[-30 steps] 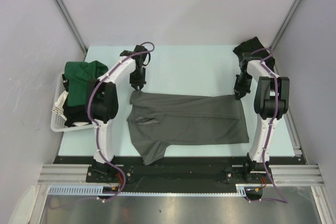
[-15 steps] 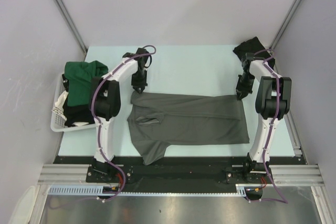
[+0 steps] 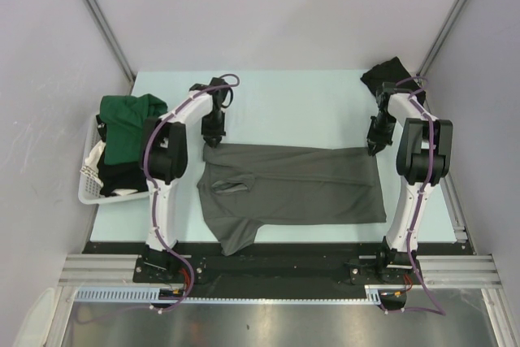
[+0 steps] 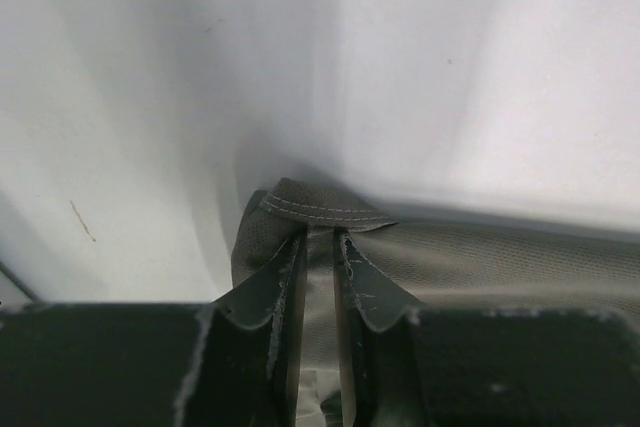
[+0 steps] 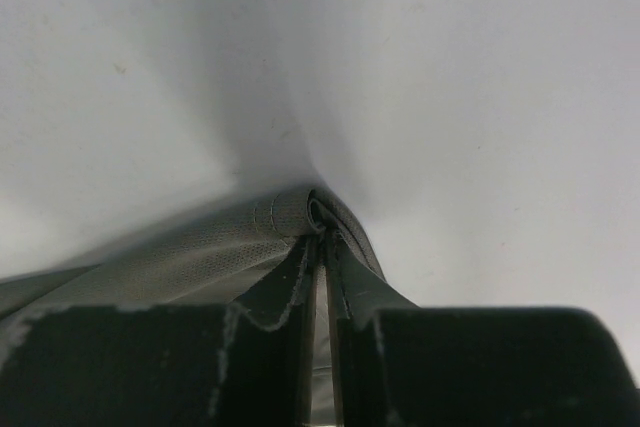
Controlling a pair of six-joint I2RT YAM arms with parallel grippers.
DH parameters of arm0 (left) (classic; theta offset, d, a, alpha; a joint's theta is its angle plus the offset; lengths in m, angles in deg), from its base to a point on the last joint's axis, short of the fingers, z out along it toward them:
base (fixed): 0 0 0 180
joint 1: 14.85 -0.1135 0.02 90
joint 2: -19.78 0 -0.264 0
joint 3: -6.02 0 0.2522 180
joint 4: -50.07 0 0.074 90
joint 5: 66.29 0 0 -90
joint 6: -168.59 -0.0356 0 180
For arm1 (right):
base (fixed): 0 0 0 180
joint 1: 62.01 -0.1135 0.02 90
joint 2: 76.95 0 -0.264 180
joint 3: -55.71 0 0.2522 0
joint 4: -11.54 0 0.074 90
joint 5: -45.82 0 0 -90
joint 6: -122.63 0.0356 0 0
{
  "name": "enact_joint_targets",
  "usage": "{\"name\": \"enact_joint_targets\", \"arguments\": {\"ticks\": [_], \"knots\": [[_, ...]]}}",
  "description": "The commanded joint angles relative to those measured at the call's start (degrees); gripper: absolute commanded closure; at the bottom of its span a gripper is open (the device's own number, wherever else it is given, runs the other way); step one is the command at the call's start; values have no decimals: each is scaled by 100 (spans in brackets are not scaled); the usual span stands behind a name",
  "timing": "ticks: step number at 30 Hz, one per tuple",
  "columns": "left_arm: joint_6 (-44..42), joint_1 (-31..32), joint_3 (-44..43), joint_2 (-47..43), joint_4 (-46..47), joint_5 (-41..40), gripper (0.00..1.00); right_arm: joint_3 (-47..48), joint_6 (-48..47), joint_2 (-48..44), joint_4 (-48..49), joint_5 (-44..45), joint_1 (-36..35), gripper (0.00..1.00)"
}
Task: Fold and stack the t-shirts
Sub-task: Fold the flattened tshirt in 1/3 of the way
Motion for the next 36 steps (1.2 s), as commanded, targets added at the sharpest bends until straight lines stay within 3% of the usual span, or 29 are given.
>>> {"name": "enact_joint_targets", "arguments": {"ticks": [1, 36], "knots": [[25, -155, -154, -104, -42, -180, 79, 21, -64, 286, -195, 508, 179, 89], [-37, -419, 690, -517, 160, -373, 78, -50, -64, 348, -143, 447, 241, 85]]}}
